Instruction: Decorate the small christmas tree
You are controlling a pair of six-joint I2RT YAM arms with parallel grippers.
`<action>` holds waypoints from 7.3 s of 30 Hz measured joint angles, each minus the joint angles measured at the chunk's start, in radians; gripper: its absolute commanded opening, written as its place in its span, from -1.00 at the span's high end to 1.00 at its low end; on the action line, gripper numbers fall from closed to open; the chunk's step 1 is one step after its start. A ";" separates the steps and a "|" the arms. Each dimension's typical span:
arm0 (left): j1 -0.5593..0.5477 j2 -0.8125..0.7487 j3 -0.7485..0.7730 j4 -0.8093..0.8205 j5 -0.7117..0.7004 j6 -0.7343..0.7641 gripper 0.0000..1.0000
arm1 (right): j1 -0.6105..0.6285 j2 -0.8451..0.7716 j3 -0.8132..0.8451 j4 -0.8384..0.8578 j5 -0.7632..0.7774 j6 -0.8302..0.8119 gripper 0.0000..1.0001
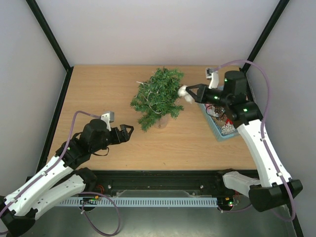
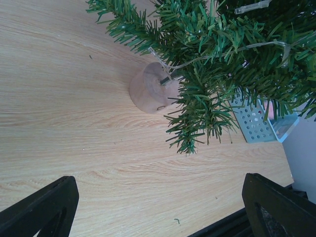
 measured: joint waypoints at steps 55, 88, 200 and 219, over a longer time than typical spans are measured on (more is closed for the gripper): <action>0.000 0.011 0.021 -0.020 -0.018 -0.003 -0.83 | 0.234 0.127 0.013 0.103 0.205 -0.114 0.97; 0.000 0.011 0.028 -0.023 -0.026 -0.003 -0.82 | 0.298 0.150 -0.020 0.128 0.248 -0.120 0.64; 0.000 -0.077 0.248 -0.286 -0.239 0.001 -0.99 | 0.252 -0.392 -0.302 -0.166 0.534 -0.042 -0.97; 0.000 -0.029 0.280 -0.433 -0.138 -0.098 -0.99 | 0.252 -0.370 -0.172 -0.385 0.479 0.254 -0.97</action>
